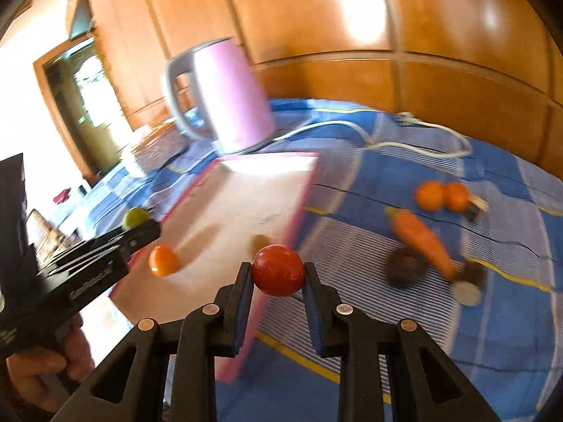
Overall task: Organize fruits
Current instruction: 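Carry tomato and lime over the tray and release both inside it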
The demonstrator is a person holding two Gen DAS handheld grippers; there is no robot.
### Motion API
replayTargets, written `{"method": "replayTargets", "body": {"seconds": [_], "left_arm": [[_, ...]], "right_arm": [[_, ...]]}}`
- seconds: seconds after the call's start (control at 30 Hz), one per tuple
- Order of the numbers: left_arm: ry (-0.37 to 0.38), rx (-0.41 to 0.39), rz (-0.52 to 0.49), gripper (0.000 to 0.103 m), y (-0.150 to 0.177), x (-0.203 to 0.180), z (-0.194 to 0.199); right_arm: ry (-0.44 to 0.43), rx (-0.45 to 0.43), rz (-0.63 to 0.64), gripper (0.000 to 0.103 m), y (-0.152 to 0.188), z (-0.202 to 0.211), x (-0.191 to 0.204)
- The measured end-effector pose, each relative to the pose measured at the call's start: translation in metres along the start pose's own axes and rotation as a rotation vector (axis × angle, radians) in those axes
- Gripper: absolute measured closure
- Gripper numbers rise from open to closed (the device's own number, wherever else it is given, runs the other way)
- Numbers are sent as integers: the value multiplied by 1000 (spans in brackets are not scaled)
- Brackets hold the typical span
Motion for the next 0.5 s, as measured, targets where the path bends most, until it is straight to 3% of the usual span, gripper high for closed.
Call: {"method": "replayTargets", "body": {"seconds": [0.23, 0.3, 0.47, 0.5], "left_arm": [[-6, 19, 53, 67, -3, 19, -9], [-10, 13, 49, 62, -3, 19, -8], [-26, 10, 53, 62, -2, 18, -10], [-29, 11, 54, 62, -1, 17, -10]], "right_arm": [[-28, 58, 83, 74, -8, -33, 36], [-26, 66, 93, 69, -5, -35, 43], [6, 77, 130, 63, 8, -40, 52], [15, 81, 133, 54, 10, -40, 53]]}}
Point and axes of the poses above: each gripper's, at about its wrist camera, not at the fingertips, and z roughly against the way its jaws point, x to its left, y to its underside, the point moved 4 cm from there along -z, roughly the way its jaws point, and after that the axes turned 4 degrees about z, right-handed, at the moved point
